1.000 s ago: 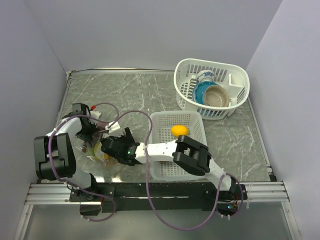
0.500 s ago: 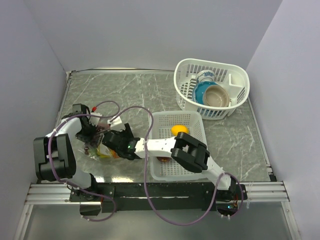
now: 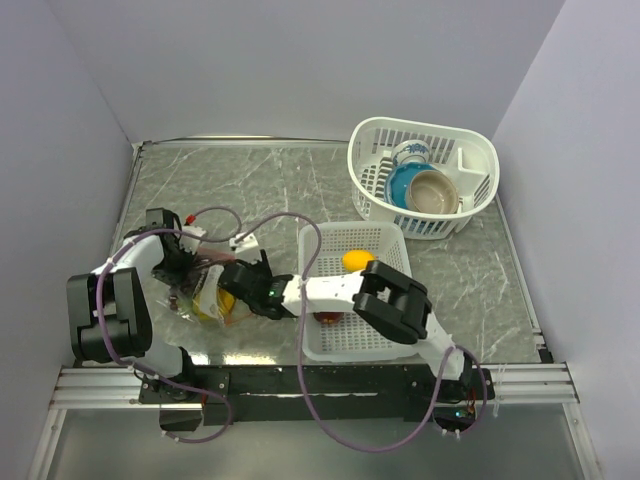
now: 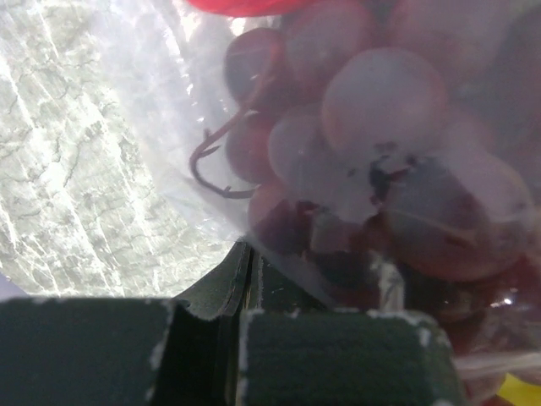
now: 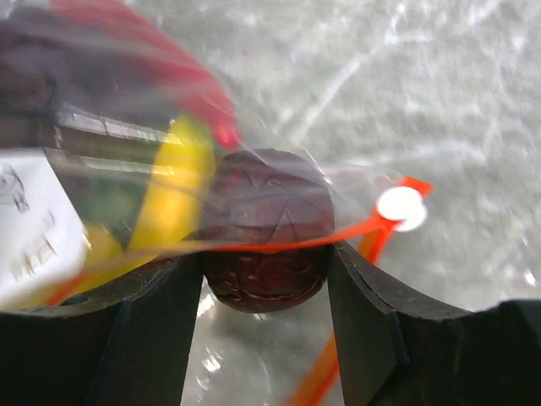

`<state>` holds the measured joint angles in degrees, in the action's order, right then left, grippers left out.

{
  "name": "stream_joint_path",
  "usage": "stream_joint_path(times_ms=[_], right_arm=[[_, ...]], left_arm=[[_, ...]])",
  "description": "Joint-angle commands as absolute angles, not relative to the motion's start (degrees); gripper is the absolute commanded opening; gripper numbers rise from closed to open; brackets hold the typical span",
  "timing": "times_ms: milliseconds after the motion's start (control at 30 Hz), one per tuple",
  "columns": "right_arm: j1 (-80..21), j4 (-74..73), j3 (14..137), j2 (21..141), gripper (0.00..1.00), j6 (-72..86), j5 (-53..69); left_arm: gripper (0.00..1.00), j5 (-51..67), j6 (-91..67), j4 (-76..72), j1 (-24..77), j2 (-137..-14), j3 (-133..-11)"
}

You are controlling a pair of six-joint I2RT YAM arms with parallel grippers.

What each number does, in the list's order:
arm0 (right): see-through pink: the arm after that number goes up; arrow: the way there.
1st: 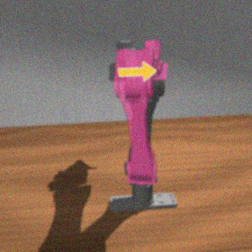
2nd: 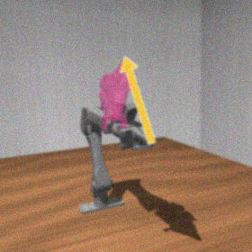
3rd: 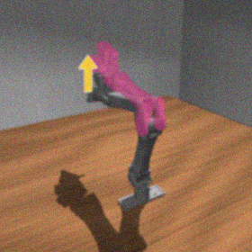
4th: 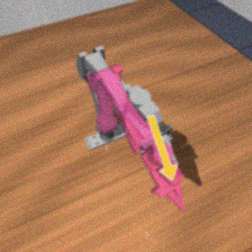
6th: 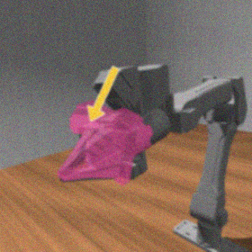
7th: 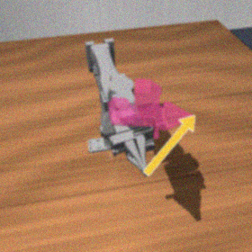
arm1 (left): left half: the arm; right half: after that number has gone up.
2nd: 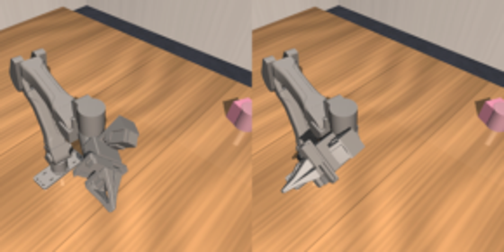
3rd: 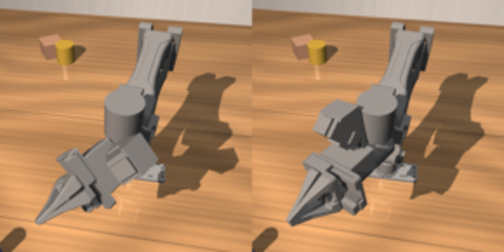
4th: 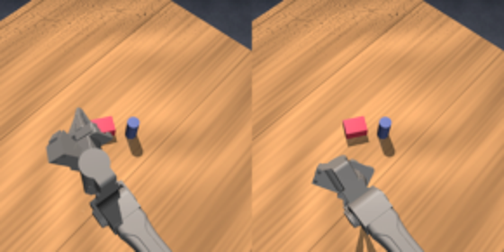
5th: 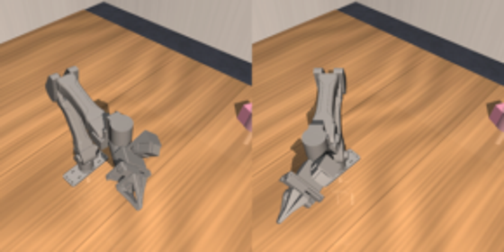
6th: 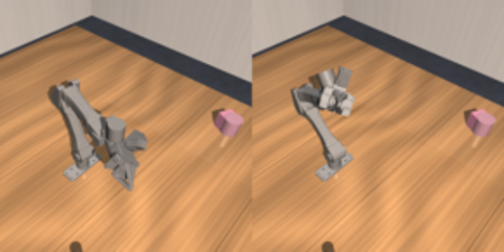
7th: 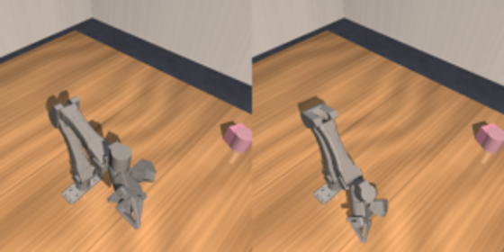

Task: Open the zip-top bag and remove the fake food

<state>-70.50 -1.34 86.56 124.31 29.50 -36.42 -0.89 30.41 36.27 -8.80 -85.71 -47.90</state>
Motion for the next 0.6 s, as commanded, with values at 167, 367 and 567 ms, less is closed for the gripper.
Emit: stream_joint_path(times_ms=[167, 367, 567], right_arm=[[-72.86, 3.51, 67.16, 99.16, 0.29, 28.74, -34.8], [-72.08, 2.12, 59.86, 87.2, 0.37, 27.07, -39.81], [-69.0, -10.23, 55.12, 81.48, 0.34, 37.06, -54.3]], left_arm=[[0.01, 3.33, 27.25, 42.42, -8.17, -83.85, -53.23], [0.01, 14.83, 25.49, 53.51, -8.17, -79.9, -65.1], [0.01, 24.59, 24.96, 63.27, -7.56, -78.31, -73.47]])
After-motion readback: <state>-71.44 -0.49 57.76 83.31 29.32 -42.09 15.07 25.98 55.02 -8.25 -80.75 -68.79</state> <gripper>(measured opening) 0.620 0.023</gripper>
